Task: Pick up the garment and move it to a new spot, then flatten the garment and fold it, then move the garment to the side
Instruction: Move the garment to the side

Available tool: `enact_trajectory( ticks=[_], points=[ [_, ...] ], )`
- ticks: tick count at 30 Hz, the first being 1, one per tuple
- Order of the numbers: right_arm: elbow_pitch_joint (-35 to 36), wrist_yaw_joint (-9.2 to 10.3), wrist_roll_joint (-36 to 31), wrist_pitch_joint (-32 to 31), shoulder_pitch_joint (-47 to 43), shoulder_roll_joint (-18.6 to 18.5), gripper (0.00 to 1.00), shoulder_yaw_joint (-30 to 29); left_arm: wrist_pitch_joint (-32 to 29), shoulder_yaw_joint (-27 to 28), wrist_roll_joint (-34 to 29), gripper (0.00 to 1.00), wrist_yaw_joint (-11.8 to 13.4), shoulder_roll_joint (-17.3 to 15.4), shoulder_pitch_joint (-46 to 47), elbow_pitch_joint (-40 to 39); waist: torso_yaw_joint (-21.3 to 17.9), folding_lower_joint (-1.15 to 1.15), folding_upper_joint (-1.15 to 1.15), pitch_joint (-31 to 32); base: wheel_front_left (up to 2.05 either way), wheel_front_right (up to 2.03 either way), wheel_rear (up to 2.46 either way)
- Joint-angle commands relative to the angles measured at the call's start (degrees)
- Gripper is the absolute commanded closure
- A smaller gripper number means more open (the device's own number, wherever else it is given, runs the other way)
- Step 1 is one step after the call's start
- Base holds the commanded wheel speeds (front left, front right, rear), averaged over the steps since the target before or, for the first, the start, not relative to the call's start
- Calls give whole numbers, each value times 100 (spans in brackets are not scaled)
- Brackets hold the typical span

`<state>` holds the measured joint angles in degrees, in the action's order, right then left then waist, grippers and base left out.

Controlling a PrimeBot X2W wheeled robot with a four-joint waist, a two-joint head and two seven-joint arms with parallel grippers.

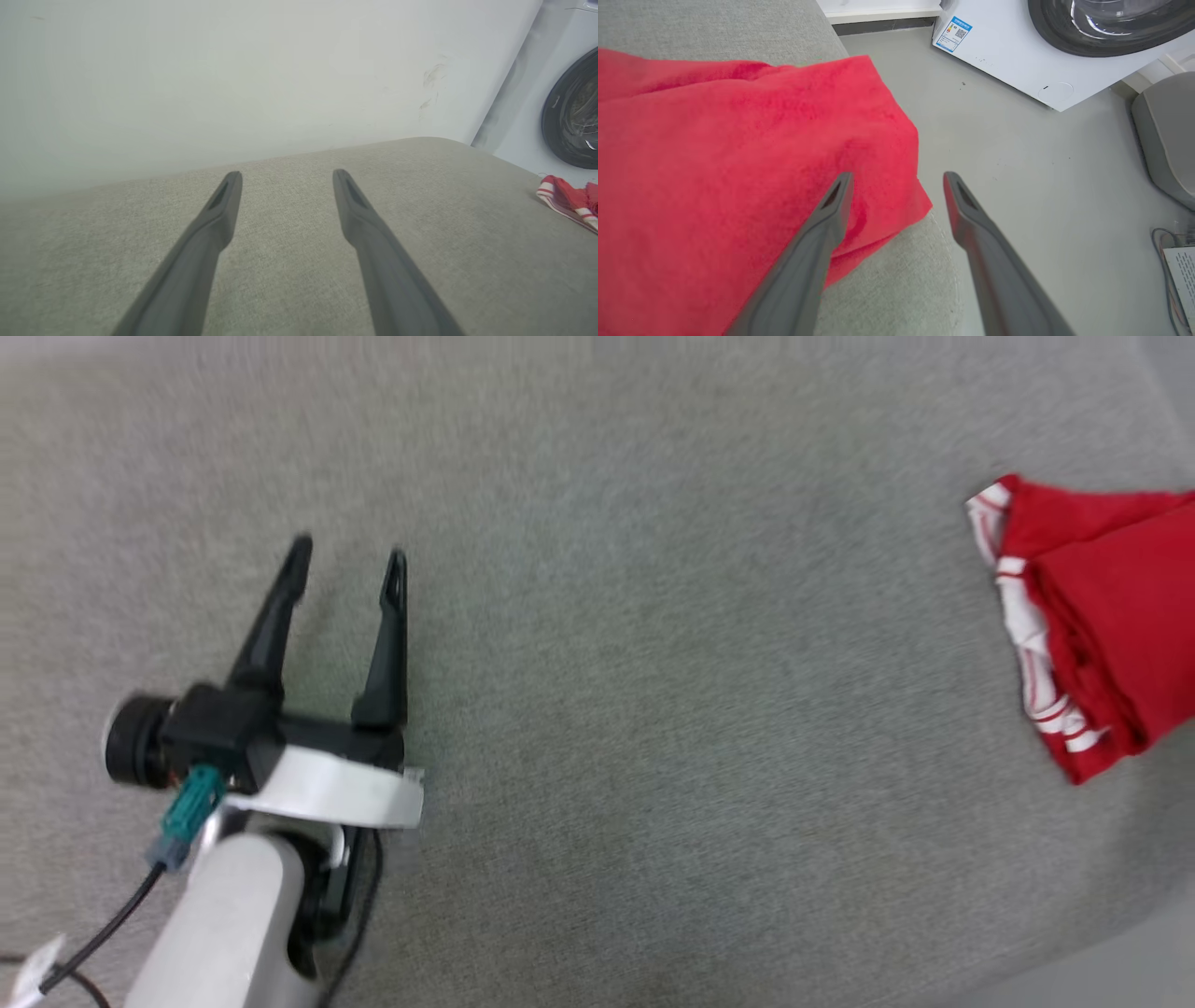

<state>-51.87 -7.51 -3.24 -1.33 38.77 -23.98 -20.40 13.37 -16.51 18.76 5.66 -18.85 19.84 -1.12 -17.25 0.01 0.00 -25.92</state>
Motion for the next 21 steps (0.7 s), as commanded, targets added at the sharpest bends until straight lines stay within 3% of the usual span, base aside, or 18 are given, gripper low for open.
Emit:
enact_trajectory(
  ticks=[1, 13, 21],
  points=[
    [53, 5, -19, 38, -118, 57, 0, 48, 37, 21, 59, 0, 28, 36, -131, 22, -67, -1, 0, 472, 0, 0, 0],
    [1554, 4, 677, 126, -1867, 736, 0, 1230, 125, 267, 349, 0, 330, 143, -1272, 116, 136, -1, 0, 1787, 0, 0, 0],
    [2826, 4, 1138, 296, -3055, 1107, 0, 1624, 134, 200, 552, 0, 339, 293, -1766, 307, 721, -1, 0, 2394, 0, 0, 0]
  ],
)
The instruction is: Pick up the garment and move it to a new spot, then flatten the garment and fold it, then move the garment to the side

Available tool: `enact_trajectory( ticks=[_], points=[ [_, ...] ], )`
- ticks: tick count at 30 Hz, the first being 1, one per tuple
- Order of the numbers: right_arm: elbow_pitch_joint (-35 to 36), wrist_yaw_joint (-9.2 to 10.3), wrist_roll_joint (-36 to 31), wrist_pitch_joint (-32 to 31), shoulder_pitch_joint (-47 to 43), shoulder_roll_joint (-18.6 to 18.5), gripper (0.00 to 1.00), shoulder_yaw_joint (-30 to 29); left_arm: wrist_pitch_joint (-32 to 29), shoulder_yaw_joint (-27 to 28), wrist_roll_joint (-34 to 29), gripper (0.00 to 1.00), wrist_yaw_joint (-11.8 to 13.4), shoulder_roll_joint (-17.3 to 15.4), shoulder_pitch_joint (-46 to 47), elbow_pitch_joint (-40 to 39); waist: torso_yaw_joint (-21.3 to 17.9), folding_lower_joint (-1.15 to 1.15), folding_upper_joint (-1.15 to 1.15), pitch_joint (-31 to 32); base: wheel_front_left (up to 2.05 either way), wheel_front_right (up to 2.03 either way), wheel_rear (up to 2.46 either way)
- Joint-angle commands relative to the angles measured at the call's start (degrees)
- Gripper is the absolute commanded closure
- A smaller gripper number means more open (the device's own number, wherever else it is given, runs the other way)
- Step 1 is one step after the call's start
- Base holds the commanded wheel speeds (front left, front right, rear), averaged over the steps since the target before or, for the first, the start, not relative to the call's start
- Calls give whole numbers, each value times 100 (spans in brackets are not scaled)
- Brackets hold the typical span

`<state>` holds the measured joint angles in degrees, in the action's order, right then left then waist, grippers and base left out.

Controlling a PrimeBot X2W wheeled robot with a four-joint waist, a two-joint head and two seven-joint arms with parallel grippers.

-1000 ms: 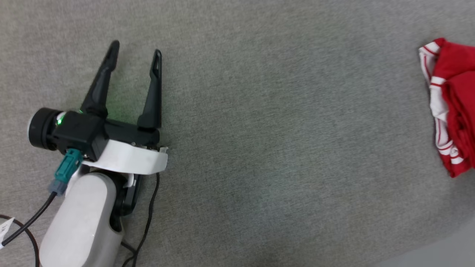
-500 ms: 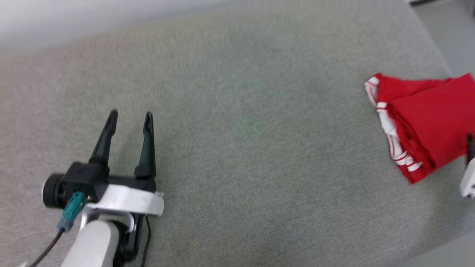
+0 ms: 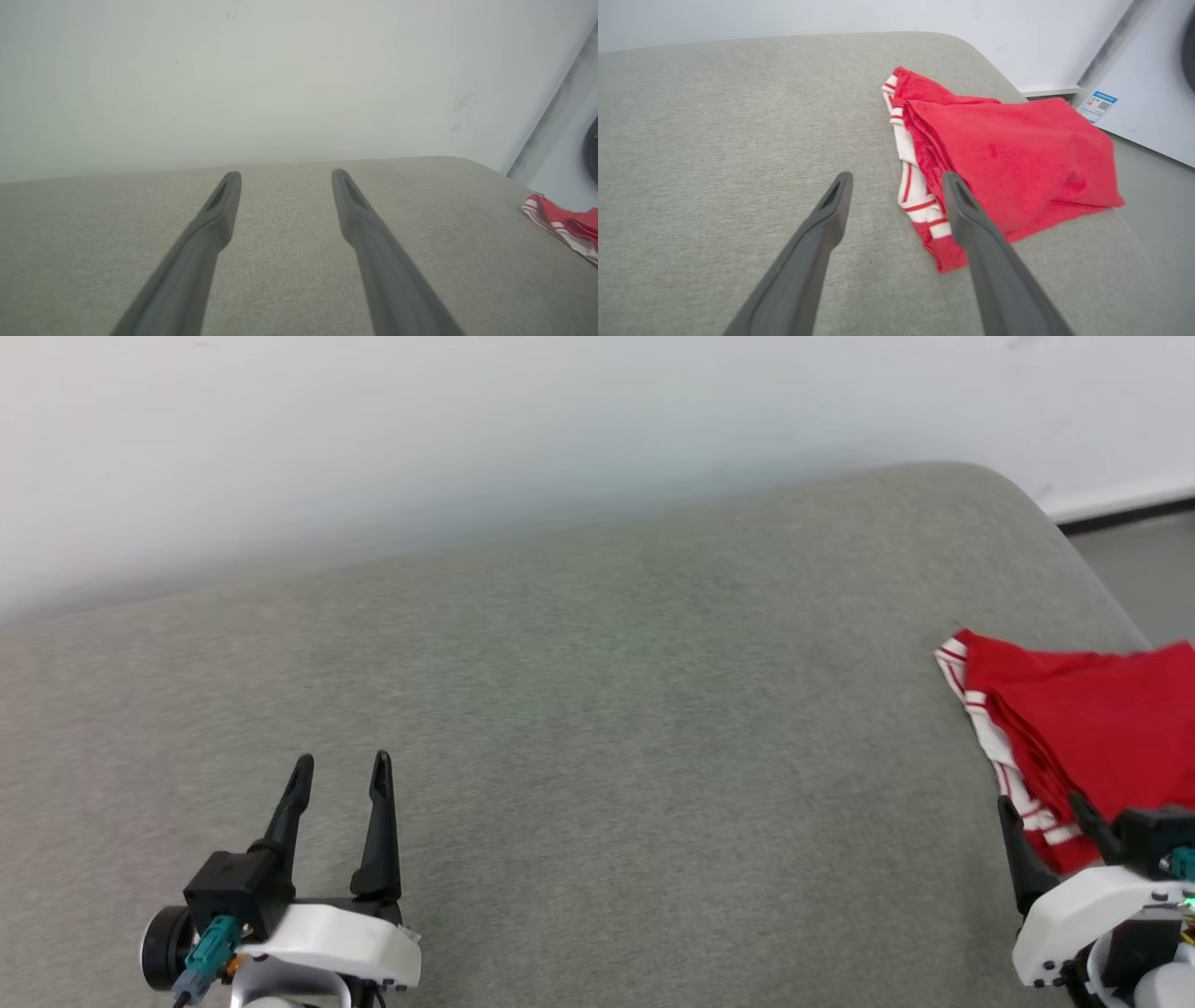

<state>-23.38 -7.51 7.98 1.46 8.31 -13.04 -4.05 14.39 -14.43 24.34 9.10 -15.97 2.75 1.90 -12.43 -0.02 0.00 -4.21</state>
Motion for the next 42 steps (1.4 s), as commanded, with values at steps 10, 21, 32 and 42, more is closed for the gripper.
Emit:
enact_trajectory(
  ticks=[10, 21, 32, 42],
  points=[
    [1607, 4, -107, 181, -789, 688, 0, 120, 25, -10, 8, 0, 33, -86, -310, 277, 824, 2, 0, 496, 0, 0, 0],
    [2608, 4, -265, -138, -1379, 903, 0, 113, 45, 74, 47, 0, 35, -217, -557, 408, 965, 2, 0, 629, 0, 0, 0],
    [2760, 4, -299, -231, -1405, 958, 0, 205, 66, 22, 30, 0, -27, -153, -503, 525, 923, 2, 0, 653, 0, 0, 0],
    [2710, 4, -269, -177, -1366, 961, 0, 218, 77, 15, 79, 0, -42, -103, -506, 568, 977, 2, 0, 651, 0, 0, 0]
  ],
)
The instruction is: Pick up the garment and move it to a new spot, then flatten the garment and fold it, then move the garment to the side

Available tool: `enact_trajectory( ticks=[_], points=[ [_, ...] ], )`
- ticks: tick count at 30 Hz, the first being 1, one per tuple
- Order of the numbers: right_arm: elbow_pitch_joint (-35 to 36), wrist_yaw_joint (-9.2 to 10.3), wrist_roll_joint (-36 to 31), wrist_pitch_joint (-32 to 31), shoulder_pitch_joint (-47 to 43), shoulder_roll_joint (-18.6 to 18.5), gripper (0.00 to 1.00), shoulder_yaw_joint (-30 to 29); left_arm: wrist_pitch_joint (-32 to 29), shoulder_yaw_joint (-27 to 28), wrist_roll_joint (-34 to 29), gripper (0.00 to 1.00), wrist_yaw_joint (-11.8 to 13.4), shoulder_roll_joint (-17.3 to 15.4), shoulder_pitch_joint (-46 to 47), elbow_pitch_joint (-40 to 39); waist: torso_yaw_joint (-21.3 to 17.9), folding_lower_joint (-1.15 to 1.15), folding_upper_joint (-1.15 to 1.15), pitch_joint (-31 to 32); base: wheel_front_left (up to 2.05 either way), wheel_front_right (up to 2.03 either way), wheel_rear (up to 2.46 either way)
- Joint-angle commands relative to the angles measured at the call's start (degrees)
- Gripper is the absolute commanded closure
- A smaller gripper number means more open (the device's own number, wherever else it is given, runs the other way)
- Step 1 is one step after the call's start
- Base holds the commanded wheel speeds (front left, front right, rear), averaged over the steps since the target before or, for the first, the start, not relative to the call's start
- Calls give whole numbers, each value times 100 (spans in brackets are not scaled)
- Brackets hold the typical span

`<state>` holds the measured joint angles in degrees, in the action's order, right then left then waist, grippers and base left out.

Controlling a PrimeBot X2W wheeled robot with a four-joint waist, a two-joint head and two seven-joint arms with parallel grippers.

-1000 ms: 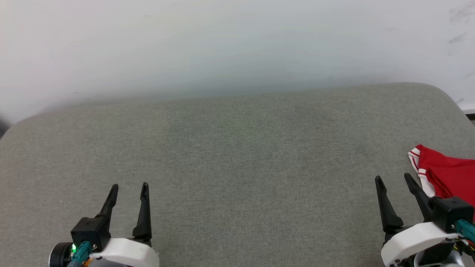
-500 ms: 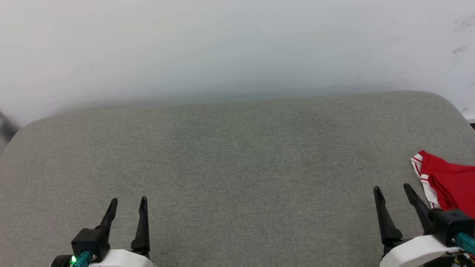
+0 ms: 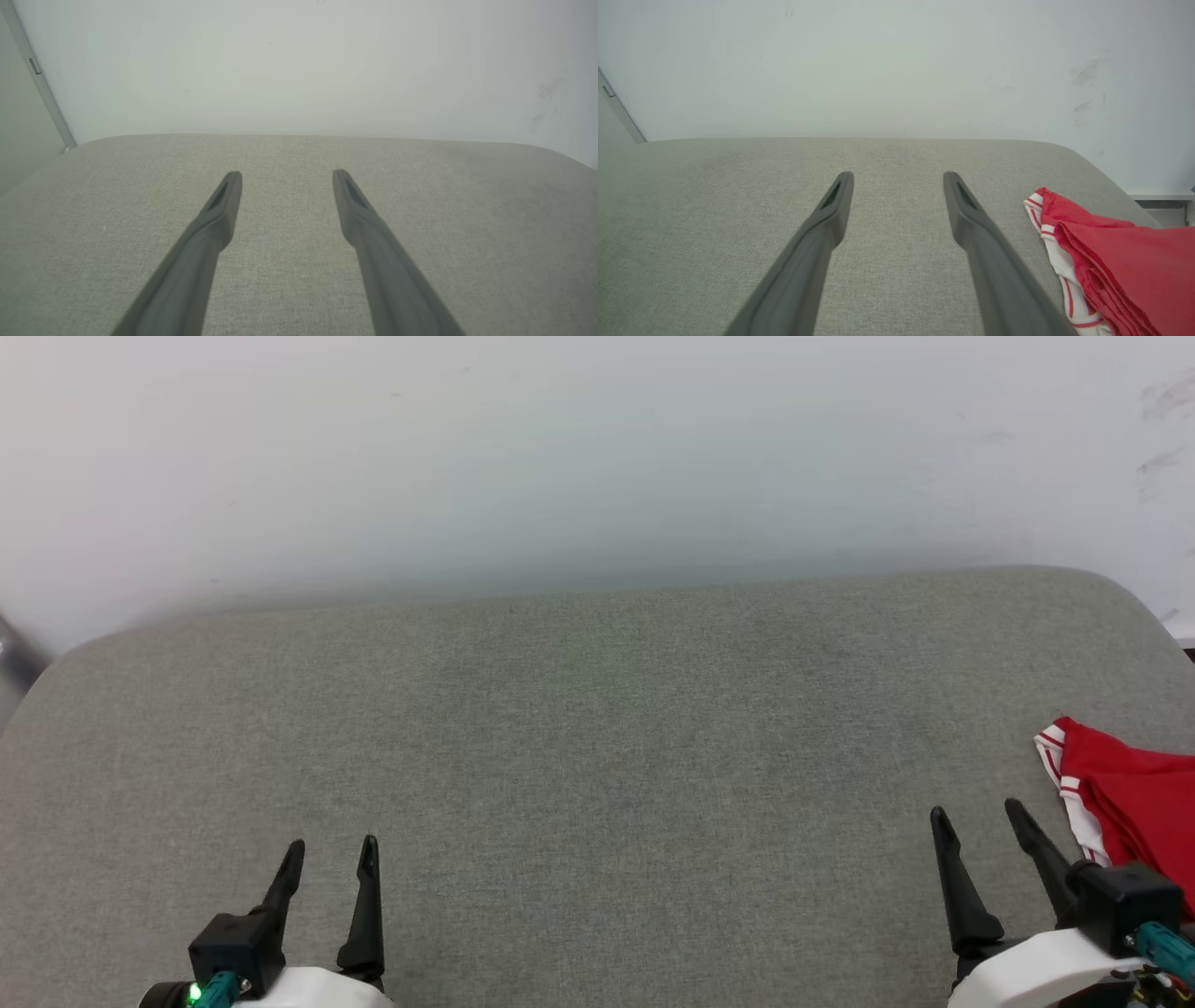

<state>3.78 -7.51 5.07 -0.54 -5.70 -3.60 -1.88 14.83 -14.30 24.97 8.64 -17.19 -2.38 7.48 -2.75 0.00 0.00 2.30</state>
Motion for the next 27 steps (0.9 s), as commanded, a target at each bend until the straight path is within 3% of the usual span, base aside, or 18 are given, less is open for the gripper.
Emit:
enact_trajectory(
  ticks=[1, 27],
  points=[
    [-22, 0, 3, 1, -6, 0, 100, 4, -4, 0, 4, 100, -5, 11, -6, 13, 6, 0, 0, 0, 0, 0, 0],
    [-599, 0, 2586, -180, 350, 23, 100, -134, -613, 572, 2026, 100, -482, 427, 247, 272, 57, 0, 0, -46, 0, 0, 0]
  ],
)
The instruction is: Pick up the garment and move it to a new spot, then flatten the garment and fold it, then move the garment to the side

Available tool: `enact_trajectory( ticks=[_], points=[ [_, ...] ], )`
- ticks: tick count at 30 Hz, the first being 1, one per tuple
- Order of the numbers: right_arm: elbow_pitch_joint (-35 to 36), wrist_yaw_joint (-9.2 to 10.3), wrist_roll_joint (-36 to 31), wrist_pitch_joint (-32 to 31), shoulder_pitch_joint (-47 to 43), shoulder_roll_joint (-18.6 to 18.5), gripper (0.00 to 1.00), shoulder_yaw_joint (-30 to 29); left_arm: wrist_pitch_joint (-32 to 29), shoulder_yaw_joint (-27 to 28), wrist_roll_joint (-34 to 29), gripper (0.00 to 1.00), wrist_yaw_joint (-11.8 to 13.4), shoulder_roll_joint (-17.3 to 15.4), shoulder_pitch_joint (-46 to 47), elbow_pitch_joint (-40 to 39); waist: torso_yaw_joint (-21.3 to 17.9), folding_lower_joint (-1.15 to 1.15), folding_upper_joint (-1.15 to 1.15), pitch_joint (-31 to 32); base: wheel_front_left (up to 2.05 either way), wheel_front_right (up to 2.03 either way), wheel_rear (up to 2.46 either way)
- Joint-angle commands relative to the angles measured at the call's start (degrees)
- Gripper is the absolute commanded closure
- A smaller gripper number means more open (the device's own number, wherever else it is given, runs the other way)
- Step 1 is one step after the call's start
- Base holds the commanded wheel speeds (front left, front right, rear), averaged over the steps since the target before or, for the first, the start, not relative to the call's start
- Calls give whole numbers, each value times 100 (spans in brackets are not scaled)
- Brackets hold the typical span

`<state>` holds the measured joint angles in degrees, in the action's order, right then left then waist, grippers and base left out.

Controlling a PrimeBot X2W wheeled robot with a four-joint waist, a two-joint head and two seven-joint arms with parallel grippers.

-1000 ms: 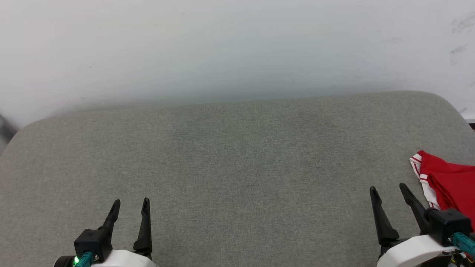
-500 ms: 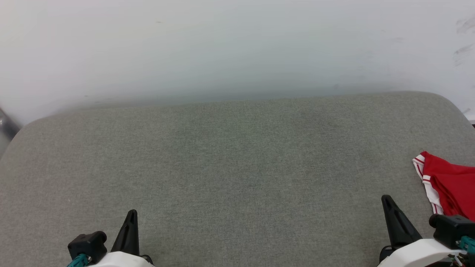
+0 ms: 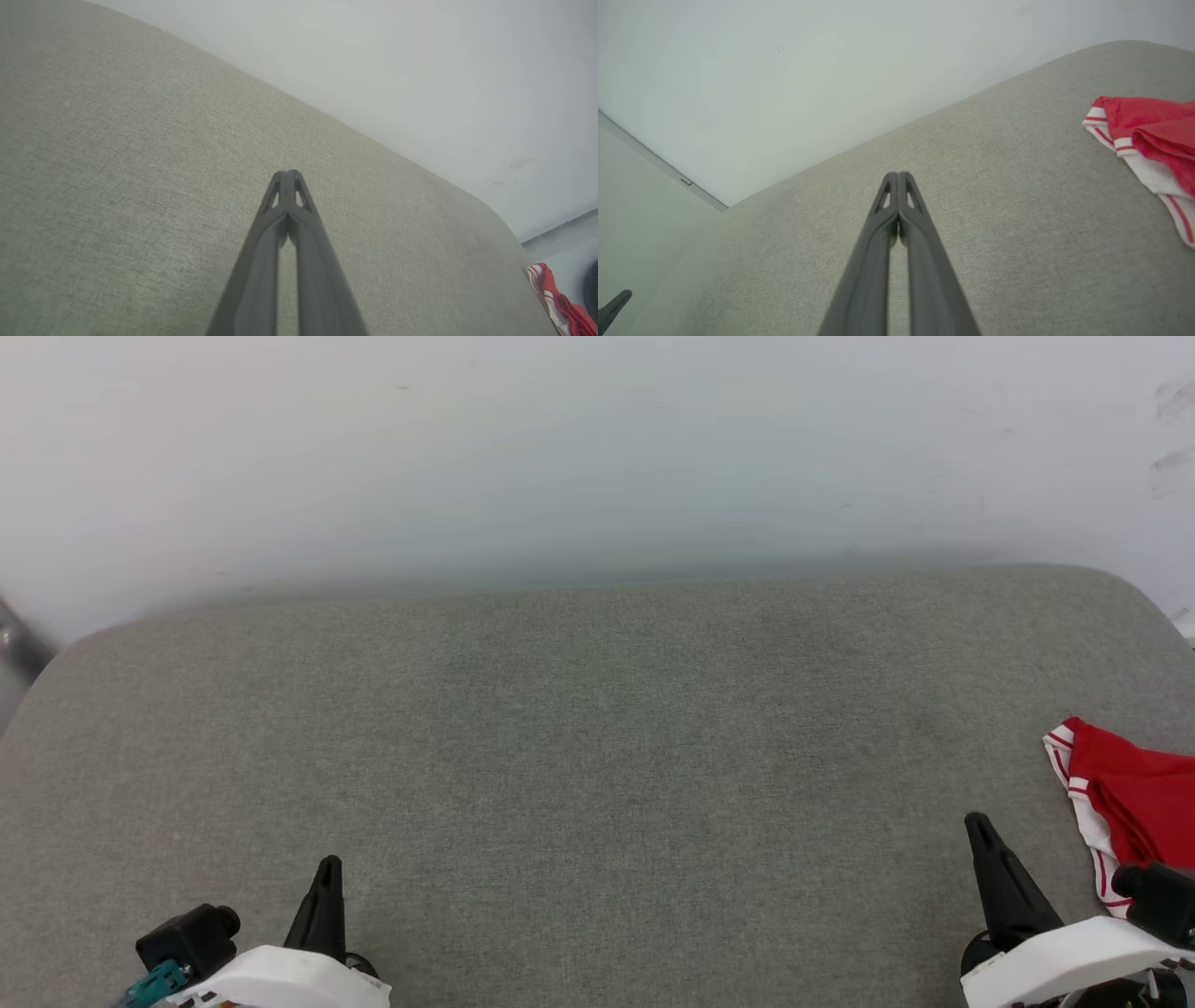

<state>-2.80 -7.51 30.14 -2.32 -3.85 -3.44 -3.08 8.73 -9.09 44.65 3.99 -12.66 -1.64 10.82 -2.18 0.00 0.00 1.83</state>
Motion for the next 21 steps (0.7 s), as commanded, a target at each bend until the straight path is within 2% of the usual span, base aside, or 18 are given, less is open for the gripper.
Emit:
enact_trajectory(
  ticks=[1, 21],
  points=[
    [40, 0, 175, -8, 177, 8, 100, -19, -26, 74, 130, 100, -35, -12, 184, -55, 2, 0, 0, -1, 0, 0, 0],
    [-284, 0, 1871, -127, 427, 23, 100, -114, -435, 482, 1450, 100, -356, 253, 367, 38, 45, 0, 0, -41, 0, 0, 0]
  ],
)
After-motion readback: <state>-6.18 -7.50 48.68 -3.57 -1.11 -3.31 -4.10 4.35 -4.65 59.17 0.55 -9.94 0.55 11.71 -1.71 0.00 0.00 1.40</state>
